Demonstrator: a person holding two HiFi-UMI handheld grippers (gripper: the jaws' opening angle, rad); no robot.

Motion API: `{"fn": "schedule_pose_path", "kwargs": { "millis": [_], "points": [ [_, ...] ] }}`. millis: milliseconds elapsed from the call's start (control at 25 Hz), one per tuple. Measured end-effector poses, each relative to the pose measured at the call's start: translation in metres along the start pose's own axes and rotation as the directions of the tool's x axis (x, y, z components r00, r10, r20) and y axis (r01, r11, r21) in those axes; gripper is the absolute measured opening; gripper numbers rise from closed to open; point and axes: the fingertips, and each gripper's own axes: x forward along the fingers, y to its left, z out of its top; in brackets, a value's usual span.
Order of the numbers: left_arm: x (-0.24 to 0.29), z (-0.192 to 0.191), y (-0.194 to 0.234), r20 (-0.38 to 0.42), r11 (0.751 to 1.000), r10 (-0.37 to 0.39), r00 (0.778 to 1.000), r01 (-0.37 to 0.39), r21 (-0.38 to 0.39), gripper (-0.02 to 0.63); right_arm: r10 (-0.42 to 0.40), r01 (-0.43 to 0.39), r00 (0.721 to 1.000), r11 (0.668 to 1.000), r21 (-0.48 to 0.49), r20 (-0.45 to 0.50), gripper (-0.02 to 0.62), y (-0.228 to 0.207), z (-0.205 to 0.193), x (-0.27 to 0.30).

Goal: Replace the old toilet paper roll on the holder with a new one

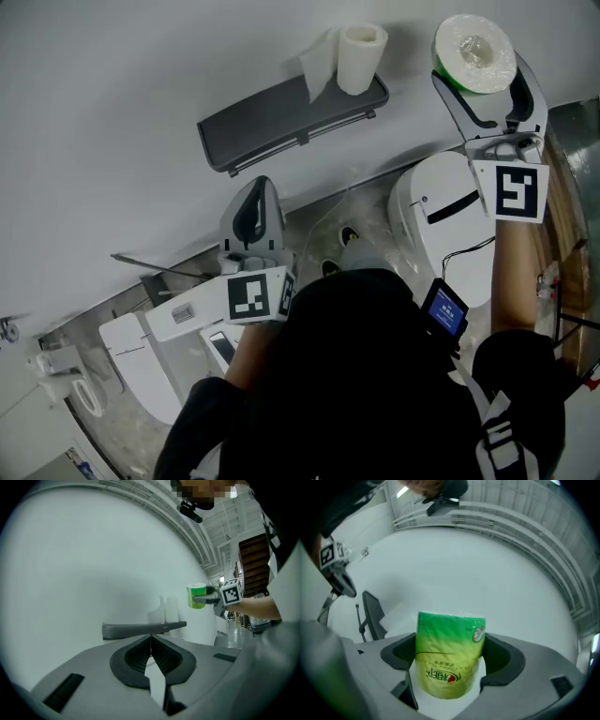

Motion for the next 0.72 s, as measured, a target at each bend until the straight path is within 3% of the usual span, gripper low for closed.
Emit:
{"fn": "schedule_pose_path", "kwargs": {
  "millis": [120, 240, 480, 720],
  "points": [
    [0.0, 0.002, -0.004, 0.002, 1.0, -0.003, 1.0, 0.003, -0.001, 0.021, 0.03, -0.069, 0.98, 0.978, -0.197, -0.195, 0.416, 0.016, -0.049, -0.008],
    [-0.001, 0.001, -0.006, -0.002, 1.0, -0.003, 1.0, 0.003, -0.004, 0.022, 0.045, -0.138, 0.948, 0.951, -0.276, -0.316, 0.416, 0.036, -0.089, -0.02],
    [0.002, -0.002, -0.002, -0.009, 1.0, 0.009, 1.0, -0.009, -0.005, 0.021, 0.079, -0.277, 0.896, 0.869, -0.41, -0.437, 0.416, 0.075, -0.146, -0.032],
    [0.004, -0.005, -0.005, -0.025, 1.0, 0.021, 0.999, -0.021, 0.005, 0.021, 0.14, -0.391, 0.861, 0.798, -0.46, -0.489, 0.416, 0.109, -0.167, -0.037]
  ]
}}
